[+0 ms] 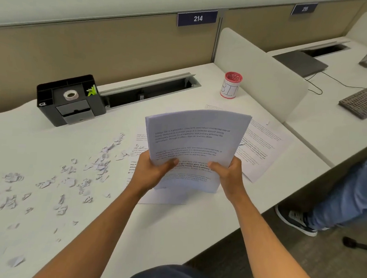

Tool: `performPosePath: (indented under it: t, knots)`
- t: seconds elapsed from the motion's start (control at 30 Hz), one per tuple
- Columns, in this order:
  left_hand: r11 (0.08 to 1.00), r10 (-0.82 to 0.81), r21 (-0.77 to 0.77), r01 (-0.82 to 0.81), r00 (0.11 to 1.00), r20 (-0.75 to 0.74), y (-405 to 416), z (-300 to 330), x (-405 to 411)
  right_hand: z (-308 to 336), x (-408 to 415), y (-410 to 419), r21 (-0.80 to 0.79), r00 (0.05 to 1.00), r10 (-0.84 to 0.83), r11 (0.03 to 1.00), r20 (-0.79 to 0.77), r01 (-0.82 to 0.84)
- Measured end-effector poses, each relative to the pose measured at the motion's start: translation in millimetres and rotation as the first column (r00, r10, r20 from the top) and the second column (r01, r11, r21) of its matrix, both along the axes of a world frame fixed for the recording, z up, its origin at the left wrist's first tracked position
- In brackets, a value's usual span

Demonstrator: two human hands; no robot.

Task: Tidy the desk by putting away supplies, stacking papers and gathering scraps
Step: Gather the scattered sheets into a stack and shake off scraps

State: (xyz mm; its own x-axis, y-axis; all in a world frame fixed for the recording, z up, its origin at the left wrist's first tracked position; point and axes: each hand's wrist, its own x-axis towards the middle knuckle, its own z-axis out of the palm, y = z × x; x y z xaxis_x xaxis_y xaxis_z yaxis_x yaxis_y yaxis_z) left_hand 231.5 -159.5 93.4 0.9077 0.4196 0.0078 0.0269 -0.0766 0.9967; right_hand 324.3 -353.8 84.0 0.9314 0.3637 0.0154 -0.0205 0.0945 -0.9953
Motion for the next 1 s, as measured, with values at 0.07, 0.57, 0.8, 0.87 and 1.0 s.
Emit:
performPosePath:
  t: [0.07,0.57,0.8,0.87,1.0]
  knots:
    - [0.999,-0.027,0.018,0.027,1.000,0.004,1,-1,0,-2,2,-2,-0.012,1.000,0.016,1.000,-0.014,-0.016]
    - [0.984,0.177,-0.006,-0.177,0.984,0.004,24,-3,4,-39,35,-32,-0.372,0.981,-0.142,0.910,0.132,0.182]
    - [0.970,0.226,-0.093,-0.226,0.974,-0.016,45,-5,-3,-75,55,-37,-0.884,0.924,0.133,0.366,0.358,0.290]
    - [0.966,0.231,-0.109,-0.233,0.972,-0.032,48,-6,-5,-79,60,-34,-0.935,0.945,0.163,0.267,0.283,0.234]
    - [0.961,0.234,-0.137,-0.238,0.971,-0.049,53,-8,-7,-82,63,-31,-0.959,0.970,0.159,0.246,0.185,0.142]
